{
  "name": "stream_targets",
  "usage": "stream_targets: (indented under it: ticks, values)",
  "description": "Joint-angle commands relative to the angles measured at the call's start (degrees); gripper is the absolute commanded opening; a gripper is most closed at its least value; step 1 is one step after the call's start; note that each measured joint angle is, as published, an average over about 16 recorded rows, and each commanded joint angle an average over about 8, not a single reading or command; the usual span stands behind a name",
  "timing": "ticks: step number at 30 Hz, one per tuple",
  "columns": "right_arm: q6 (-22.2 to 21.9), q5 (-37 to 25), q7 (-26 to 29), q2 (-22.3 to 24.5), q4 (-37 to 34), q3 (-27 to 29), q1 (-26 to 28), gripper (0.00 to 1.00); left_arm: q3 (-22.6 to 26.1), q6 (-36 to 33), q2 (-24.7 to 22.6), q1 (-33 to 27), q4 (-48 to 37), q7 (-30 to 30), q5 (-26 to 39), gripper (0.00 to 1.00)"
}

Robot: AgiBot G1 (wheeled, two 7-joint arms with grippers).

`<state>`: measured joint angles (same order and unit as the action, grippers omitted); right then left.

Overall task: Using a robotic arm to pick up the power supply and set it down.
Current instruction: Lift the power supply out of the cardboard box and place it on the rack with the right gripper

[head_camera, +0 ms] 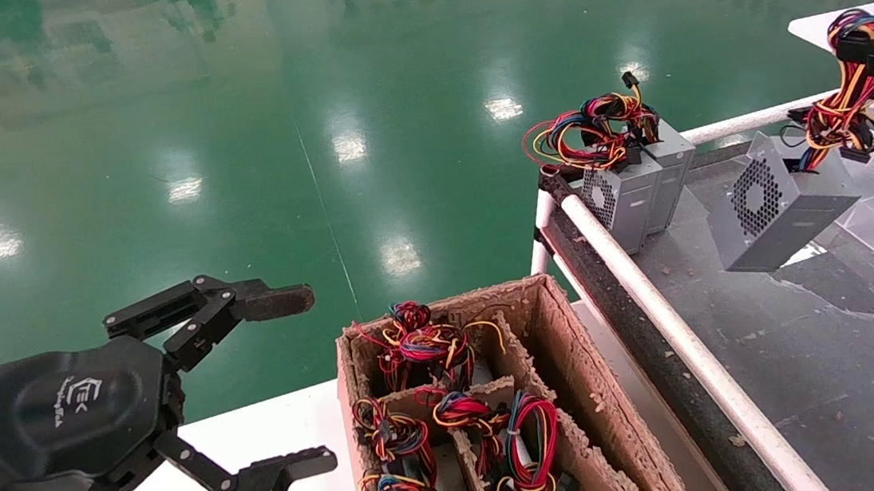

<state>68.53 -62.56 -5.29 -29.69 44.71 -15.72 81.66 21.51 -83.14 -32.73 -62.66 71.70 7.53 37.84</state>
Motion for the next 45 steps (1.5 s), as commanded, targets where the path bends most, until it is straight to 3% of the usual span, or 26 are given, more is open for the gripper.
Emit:
stream_targets:
  ticks: [1,14,24,28,45]
  values:
    - [-0.5,-2.2,-1.7,-1.3,-3.2,-0.9,2.2,0.00,0.0,0.0,0.0,0.0,0.0,0.0,0.0,1.00]
    - [-6.2,-11.9,-12.0,-12.3,-25.1,-5.7,16.5,0.00,0.0,0.0,0.0,0.0,0.0,0.0,0.0,1.00]
    - [-23.0,-16.5,-17.1,-21.5,-37.0,-7.6,23.4,0.00,0.0,0.0,0.0,0.0,0.0,0.0,0.0,1.00]
    - [-27.0,-17.0,-17.9,-24.1,-39.8,-7.9,24.8,0.00,0.0,0.0,0.0,0.0,0.0,0.0,0.0,1.00]
    - [-30.6,-17.9,-20.1,-30.7,-43.5,-8.4,26.8,0.00,0.0,0.0,0.0,0.0,0.0,0.0,0.0,1.00]
